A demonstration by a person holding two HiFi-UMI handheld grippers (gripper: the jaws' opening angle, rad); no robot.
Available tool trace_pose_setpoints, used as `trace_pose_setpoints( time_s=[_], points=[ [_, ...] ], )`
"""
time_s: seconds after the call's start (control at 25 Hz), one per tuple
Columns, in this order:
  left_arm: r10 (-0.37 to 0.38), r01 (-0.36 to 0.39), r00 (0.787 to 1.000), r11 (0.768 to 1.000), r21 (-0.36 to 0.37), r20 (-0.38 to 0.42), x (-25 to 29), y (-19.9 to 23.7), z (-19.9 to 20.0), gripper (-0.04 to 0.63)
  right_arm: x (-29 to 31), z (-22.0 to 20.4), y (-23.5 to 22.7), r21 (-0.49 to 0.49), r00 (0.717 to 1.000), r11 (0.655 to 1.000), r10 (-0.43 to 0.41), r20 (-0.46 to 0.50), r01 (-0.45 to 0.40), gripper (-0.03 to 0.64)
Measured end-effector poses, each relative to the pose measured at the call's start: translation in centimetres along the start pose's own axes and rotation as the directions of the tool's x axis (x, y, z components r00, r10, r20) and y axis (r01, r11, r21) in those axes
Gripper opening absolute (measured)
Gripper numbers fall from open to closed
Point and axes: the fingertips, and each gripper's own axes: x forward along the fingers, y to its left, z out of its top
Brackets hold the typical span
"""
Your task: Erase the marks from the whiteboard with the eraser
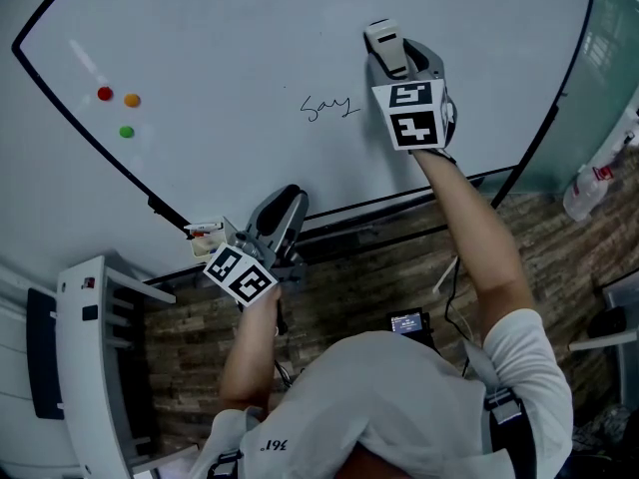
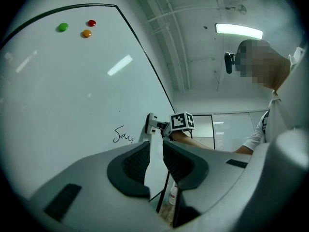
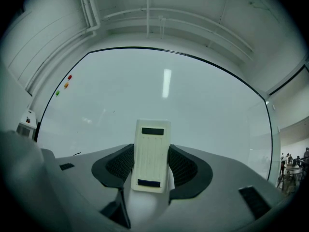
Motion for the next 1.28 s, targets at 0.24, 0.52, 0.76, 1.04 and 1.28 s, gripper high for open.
trace_pose_setpoints(
  time_s=[0.24,0.52,0.76,1.04,1.28],
  points=[
    [-0.005,0.005,1.0,1.0,-0.003,-0.005,0.3,0.1,-0.2,0.077,-0.1,-0.5,-1.2,-0.001,1.0,1.0,-0.019,-0.01,0.019,0.239],
    [-0.011,0.011,1.0,1.0,-0.008,-0.016,0.5,-0.1,-0.6,0.077,-0.4,-1.3,-2.9,0.002,0.999,0.999,-0.041,-0.025,0.041,0.239],
    [-0.008,0.008,1.0,1.0,-0.008,-0.017,0.5,-0.2,-0.6,0.077,-0.7,-2.4,-5.0,-0.014,0.996,0.997,-0.075,-0.04,0.074,0.239],
    [-0.004,0.004,1.0,1.0,-0.014,-0.016,0.2,-0.1,-0.7,0.077,-1.2,-3.6,-6.8,-0.017,0.989,0.991,-0.131,-0.066,0.13,0.239],
    [0.007,-0.007,1.0,1.0,-0.015,-0.021,-0.2,0.2,-0.8,0.077,-2.6,-4.0,-7.4,0.007,0.986,0.987,-0.158,-0.056,0.158,0.239]
  ],
)
